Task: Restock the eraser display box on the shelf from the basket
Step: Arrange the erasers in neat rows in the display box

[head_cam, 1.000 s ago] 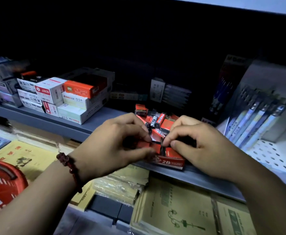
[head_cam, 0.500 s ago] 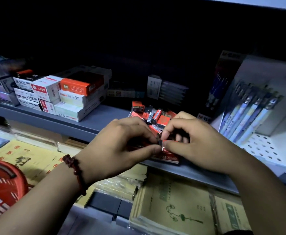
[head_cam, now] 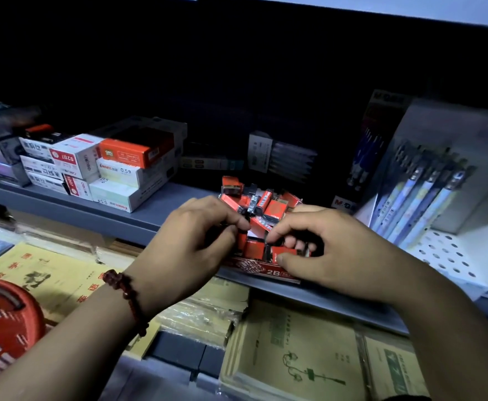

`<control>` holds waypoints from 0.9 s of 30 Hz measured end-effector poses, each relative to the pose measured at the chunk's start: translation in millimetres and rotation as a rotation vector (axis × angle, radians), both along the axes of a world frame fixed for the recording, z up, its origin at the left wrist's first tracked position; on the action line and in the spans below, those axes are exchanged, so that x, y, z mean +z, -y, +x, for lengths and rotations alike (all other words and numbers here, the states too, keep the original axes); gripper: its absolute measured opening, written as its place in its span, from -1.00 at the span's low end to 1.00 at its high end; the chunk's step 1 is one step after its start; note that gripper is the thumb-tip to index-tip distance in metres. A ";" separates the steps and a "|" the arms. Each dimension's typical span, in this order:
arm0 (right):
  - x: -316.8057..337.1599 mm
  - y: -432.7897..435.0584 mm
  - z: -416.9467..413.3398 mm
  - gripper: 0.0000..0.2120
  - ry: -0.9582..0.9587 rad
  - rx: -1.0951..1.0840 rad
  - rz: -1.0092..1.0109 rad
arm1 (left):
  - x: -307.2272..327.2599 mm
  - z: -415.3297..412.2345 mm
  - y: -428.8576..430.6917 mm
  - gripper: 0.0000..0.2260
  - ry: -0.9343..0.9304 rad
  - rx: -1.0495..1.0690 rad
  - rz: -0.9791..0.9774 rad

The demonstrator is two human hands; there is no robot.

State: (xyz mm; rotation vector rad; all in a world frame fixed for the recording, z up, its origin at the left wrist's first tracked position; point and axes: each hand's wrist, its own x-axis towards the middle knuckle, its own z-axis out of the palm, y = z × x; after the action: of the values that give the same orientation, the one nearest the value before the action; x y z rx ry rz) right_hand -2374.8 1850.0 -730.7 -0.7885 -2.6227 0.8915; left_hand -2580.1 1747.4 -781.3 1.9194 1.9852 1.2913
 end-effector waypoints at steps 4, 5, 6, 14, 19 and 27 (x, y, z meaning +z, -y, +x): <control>1.7 2.7 -1.4 -0.81 0.050 0.005 0.045 | -0.6 0.0 0.3 -0.89 -0.016 -0.005 0.011; 1.9 2.5 -1.6 -0.82 0.054 0.005 0.047 | -0.5 0.2 0.5 -0.89 -0.011 -0.008 0.014; 1.5 1.9 -1.9 -0.84 0.046 0.002 0.045 | -0.3 0.5 0.8 -0.89 0.003 -0.009 0.013; 3.3 -7.7 -1.1 -0.90 -0.352 -0.177 -0.279 | 2.7 -0.7 2.7 -0.87 0.063 -0.017 -0.007; -1.2 0.2 -13.0 -0.92 -0.505 -0.268 -0.369 | 4.2 0.2 3.2 -0.87 0.042 -0.009 -0.014; -20.4 8.6 -31.6 -0.89 -0.457 -0.328 -0.200 | 4.3 -2.1 2.6 -0.72 0.051 -0.049 -0.006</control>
State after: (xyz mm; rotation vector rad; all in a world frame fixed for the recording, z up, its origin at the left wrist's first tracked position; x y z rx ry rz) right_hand -2406.4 1841.4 -751.1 -0.9040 -1.9665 1.0932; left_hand -2582.2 1744.8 -777.0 1.9008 1.9035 1.3063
